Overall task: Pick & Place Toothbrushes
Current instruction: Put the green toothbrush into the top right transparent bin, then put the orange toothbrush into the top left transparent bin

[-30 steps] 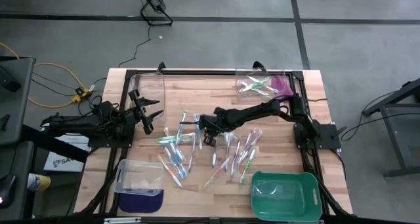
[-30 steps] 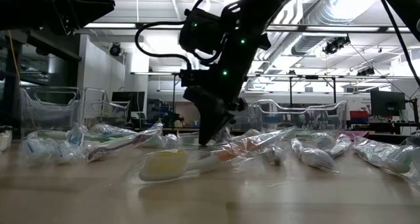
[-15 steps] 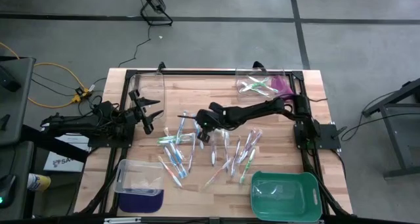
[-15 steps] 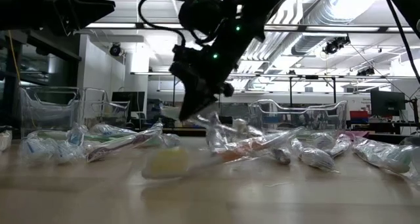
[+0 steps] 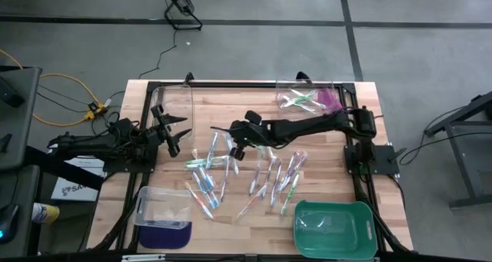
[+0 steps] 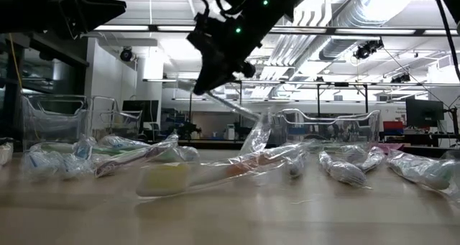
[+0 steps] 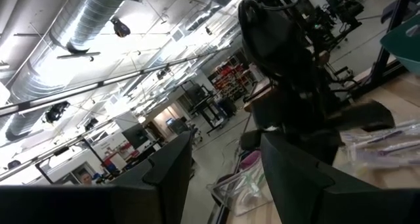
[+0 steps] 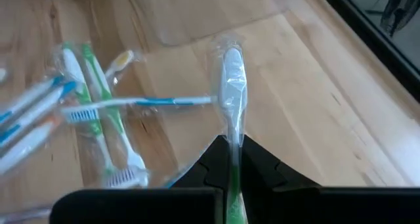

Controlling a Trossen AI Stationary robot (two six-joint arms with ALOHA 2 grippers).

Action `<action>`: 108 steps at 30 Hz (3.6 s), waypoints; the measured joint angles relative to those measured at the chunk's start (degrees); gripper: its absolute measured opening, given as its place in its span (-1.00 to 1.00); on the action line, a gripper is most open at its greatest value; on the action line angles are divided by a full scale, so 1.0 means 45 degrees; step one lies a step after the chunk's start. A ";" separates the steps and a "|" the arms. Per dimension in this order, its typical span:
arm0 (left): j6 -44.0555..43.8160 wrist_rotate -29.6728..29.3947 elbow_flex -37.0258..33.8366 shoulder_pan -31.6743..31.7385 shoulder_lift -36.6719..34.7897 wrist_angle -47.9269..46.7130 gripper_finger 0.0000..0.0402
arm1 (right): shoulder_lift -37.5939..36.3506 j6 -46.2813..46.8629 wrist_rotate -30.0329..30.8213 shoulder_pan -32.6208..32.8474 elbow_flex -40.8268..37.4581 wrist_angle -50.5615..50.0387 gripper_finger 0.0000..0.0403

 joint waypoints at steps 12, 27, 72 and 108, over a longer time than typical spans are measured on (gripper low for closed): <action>0.0000 0.0049 0.0000 0.0000 -0.0005 0.0002 -0.12 | -0.1988 -0.0366 -0.0075 0.0146 -0.0010 -0.2587 -0.94; 0.0005 0.0039 0.0000 0.0000 -0.0005 0.0000 -0.12 | -0.4969 -0.1398 -0.5704 -0.0786 0.0005 -0.2201 -0.94; 0.0005 0.0005 0.0000 0.0000 -0.0005 -0.0008 -0.12 | -0.5236 -0.8259 -0.1330 -0.7753 -0.0593 -0.8894 -0.93; 0.0005 -0.0301 0.0000 -0.0005 -0.0009 -0.0253 -0.12 | -0.5274 -0.5751 0.0556 -0.8788 -0.2798 -0.6799 -0.30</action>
